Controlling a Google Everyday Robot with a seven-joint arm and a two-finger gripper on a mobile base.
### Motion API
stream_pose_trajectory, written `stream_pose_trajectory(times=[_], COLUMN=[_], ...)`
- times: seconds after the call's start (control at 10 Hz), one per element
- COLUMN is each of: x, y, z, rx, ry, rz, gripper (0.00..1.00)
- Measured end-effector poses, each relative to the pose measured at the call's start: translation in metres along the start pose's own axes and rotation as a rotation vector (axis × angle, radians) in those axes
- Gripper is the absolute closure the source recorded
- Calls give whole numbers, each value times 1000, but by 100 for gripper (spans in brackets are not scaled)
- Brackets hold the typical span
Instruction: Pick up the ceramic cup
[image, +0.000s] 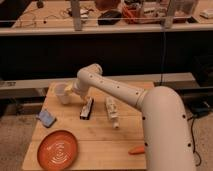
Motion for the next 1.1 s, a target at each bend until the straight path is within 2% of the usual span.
stream_pose_trajectory(times=[0.9,1.1], x=[3,3], y=[8,7], z=[11,9], rx=[11,0], ry=[-25,-25], rz=[-7,-14], gripper=[20,20])
